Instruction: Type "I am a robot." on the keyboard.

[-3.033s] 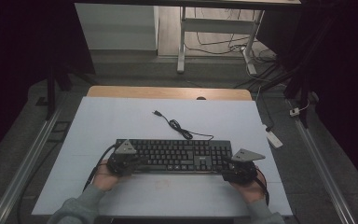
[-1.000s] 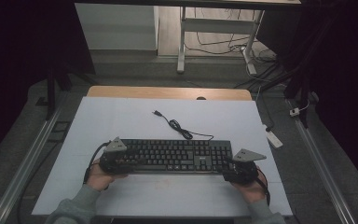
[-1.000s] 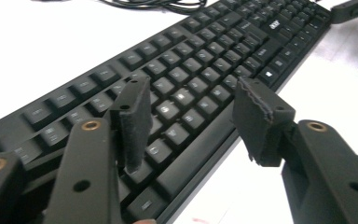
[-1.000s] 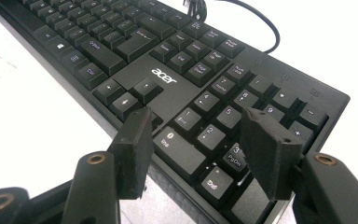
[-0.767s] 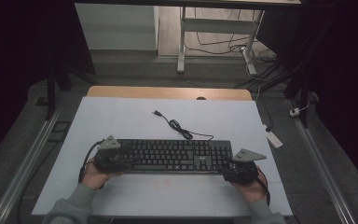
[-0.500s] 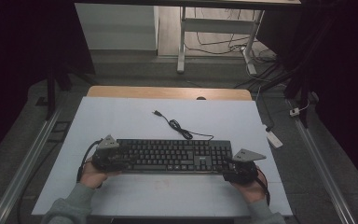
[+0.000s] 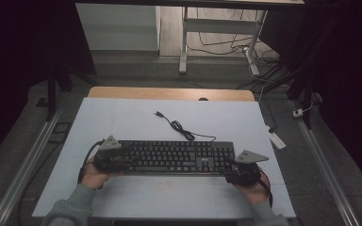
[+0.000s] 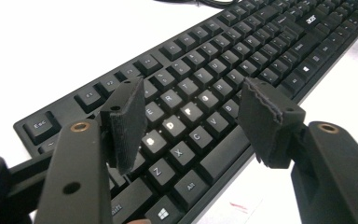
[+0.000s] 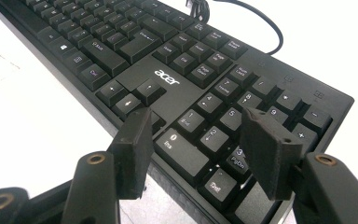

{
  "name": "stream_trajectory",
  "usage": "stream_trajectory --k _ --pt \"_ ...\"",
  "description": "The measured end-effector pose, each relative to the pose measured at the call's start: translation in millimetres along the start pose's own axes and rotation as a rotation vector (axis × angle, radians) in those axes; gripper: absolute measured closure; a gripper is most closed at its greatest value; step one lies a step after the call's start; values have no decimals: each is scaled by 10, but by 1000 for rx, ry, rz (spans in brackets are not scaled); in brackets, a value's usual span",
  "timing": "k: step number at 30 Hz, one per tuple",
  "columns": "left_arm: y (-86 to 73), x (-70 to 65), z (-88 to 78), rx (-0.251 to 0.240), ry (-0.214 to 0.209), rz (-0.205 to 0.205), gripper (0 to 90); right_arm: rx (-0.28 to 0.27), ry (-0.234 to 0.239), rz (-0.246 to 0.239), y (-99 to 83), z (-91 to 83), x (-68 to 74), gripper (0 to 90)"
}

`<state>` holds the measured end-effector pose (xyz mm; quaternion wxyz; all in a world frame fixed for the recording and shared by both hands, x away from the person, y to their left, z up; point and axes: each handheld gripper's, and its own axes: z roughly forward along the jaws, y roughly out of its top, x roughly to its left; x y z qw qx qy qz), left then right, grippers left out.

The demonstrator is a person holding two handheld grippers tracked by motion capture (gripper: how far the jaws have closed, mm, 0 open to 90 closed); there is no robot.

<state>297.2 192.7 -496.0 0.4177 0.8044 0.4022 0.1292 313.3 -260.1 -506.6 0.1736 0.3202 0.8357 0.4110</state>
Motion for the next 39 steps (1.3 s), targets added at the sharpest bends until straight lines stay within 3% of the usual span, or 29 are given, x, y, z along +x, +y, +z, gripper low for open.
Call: stream_trajectory --k 9,15,21,25,33,39 --pt "36 -4 46 22 5 12 424 -4 0 -1 18 4 -1 442" --pt "98 54 118 44 23 -10 450 -5 -1 6 12 5 -19 442" --pt "185 41 256 74 7 15 514 -6 -2 6 13 1 -19 442" --pt "223 25 331 91 19 32 590 -5 -3 5 11 1 -27 442" --pt "209 26 415 133 28 55 876 0 0 5 9 12 -19 442" --pt "201 41 461 147 34 55 891 1 0 1 4 7 -21 442"
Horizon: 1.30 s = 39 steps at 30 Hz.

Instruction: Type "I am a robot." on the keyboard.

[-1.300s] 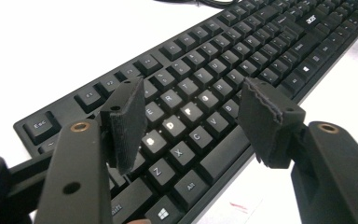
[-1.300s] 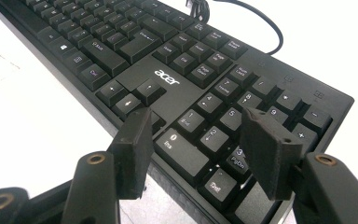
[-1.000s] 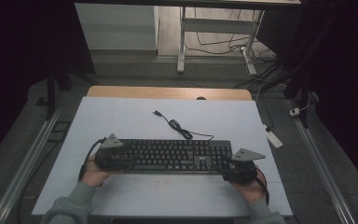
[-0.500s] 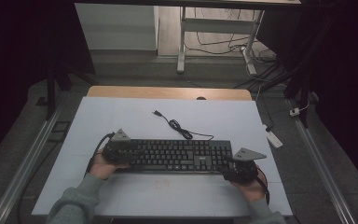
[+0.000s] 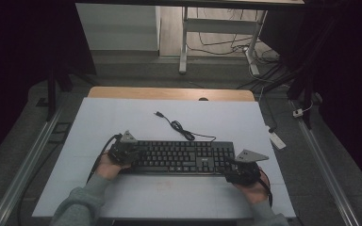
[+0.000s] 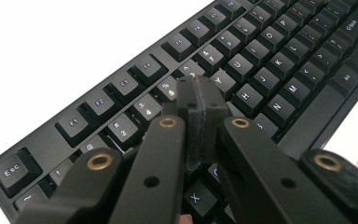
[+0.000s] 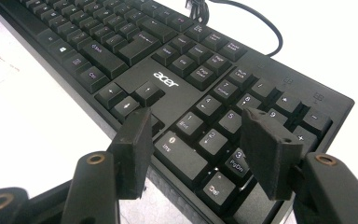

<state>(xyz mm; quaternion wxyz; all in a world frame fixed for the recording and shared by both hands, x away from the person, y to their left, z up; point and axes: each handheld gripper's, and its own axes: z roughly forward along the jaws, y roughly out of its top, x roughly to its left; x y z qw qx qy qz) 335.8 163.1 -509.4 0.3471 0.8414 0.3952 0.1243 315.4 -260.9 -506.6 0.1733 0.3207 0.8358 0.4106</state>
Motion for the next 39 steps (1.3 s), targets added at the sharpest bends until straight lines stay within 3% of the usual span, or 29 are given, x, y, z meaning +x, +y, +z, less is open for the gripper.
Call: stream_trajectory --k 20,25,30,33,39 --pt "-13 -25 126 41 32 20 891 1 2 2 -10 1 1 442" --pt "-11 -27 114 30 33 13 891 -2 4 3 -9 -2 2 442" --pt "9 -21 -16 -38 13 2 879 -2 -6 3 -8 -7 6 442" --pt "4 -16 -88 -56 4 -9 819 -7 0 5 -9 -8 1 442" --pt "-32 -33 -238 -82 -8 -25 590 -7 1 3 -7 -8 2 441"
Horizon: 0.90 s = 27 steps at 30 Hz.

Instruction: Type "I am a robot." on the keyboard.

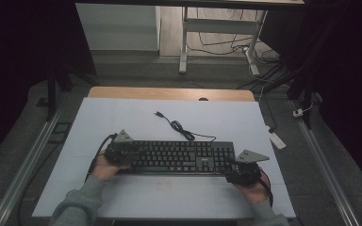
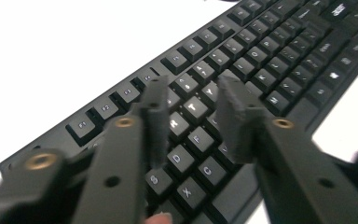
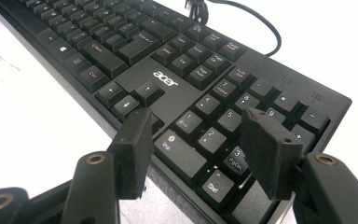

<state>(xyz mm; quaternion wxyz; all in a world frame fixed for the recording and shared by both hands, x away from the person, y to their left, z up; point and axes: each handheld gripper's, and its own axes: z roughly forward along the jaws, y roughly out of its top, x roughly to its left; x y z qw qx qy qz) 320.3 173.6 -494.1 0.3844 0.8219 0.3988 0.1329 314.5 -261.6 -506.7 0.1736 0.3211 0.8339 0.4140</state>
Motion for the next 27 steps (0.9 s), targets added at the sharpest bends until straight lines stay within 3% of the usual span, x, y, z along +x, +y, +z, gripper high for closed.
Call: stream_trajectory --k 4,12,18,27 --pt "-60 -32 -98 -20 -3 -14 480 0 1 2 -5 -1 -1 441" --pt "-249 -38 -261 -26 1 -57 375 0 -6 -1 0 -11 -11 442" --pt "-339 -35 -335 -14 14 -68 292 -7 4 -3 5 -2 -5 442" --pt "-359 -27 -340 -10 2 -62 267 -6 -3 -9 13 -7 0 442"
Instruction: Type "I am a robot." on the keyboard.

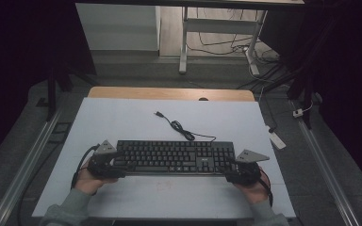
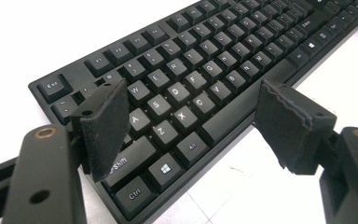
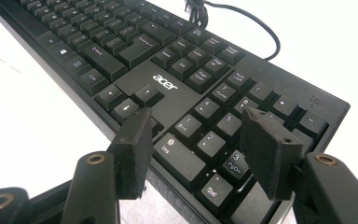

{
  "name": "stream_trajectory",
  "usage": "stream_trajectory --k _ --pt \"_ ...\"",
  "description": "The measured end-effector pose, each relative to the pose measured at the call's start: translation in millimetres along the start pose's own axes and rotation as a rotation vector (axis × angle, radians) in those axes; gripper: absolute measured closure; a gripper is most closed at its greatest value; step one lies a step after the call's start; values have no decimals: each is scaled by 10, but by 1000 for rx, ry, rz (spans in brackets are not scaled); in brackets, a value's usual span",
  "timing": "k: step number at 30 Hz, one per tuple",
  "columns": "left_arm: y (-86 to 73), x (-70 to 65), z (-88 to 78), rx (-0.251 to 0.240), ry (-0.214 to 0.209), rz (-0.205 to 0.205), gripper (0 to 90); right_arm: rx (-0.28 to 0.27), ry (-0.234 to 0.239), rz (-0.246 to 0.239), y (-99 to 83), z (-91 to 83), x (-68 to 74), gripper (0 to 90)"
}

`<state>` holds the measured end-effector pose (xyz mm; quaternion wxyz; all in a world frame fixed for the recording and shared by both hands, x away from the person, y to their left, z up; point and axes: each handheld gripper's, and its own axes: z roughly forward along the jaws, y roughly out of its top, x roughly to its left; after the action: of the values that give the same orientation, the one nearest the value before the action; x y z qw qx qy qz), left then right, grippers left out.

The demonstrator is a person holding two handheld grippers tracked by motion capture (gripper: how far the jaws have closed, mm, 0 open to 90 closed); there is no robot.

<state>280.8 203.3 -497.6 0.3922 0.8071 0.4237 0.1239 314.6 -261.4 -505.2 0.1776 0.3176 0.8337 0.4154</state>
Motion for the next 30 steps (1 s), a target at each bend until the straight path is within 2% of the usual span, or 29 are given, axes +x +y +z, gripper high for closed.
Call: stream_trajectory --k 3,8,19,22,25,30 --pt "0 1 -2 1 -2 1 266 -4 1 2 3 -3 2 442" --pt "-2 1 -4 0 -3 -1 267 -43 33 18 49 -5 37 442" --pt "-1 1 5 2 -13 4 266 -53 59 12 136 90 126 480" --pt "-1 -5 5 1 -14 3 265 -54 52 5 202 136 171 536" --pt "-2 -4 11 2 -14 4 265 -59 83 -2 281 195 214 631" --pt "-4 -1 20 6 -16 10 264 -36 129 -29 415 347 319 815"
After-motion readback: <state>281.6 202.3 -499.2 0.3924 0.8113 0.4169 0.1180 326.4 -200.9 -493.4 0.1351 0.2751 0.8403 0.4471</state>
